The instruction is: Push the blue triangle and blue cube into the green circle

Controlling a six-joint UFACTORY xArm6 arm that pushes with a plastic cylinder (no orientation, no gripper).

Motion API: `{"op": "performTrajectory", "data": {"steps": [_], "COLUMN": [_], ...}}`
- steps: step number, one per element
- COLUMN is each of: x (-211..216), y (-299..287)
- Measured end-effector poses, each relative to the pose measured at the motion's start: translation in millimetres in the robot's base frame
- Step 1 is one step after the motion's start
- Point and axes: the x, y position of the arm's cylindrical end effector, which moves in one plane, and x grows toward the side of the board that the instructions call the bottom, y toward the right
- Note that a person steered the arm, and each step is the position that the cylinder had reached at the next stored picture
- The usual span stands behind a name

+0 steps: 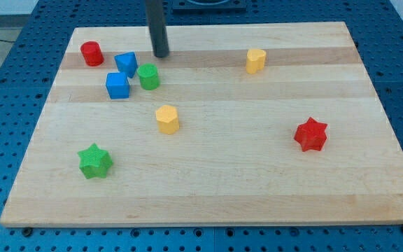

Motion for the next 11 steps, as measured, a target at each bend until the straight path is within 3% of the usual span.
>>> {"op": "performTrajectory", "data": {"steps": [1, 3, 5, 7, 9, 11], "x": [0, 77, 38, 125, 135, 171], "y": [-71, -48, -131, -127, -45, -71]}}
